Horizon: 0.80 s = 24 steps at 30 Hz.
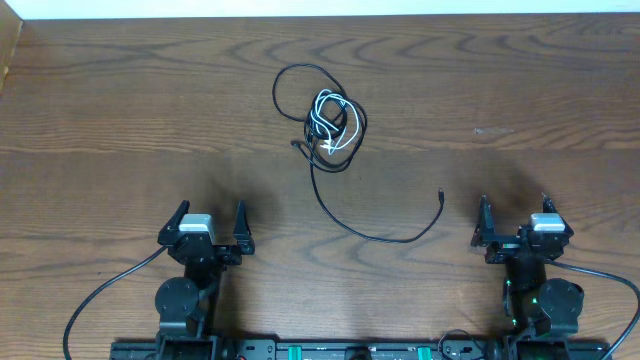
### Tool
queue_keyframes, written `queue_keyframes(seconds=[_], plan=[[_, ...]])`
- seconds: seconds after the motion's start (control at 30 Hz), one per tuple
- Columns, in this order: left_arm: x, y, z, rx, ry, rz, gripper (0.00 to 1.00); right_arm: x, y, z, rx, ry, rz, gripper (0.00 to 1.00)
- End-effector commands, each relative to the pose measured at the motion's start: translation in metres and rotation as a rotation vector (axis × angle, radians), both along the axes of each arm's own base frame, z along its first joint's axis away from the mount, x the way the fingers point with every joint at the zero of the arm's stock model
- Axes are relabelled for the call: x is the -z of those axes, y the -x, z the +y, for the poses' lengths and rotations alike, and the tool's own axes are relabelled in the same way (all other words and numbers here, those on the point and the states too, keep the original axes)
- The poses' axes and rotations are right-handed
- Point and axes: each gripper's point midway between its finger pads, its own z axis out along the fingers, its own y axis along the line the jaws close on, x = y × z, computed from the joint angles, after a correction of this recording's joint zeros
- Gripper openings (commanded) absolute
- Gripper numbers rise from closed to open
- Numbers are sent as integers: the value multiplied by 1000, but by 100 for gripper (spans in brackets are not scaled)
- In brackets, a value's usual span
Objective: Untangle cables
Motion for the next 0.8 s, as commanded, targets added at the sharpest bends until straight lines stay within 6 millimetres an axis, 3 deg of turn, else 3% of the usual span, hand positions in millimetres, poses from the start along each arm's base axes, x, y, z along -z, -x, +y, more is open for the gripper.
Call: queue_keyframes(seconds=[0.0, 0.47, 0.77], plan=[[15, 1, -4, 23, -2, 43, 98, 0, 0, -4, 19, -17, -2, 99], [13, 1, -4, 24, -2, 59, 98, 0, 0, -4, 19, -17, -2, 99], [19, -4, -4, 24, -6, 171, 98, 0, 0, -4, 19, -17, -2, 99]])
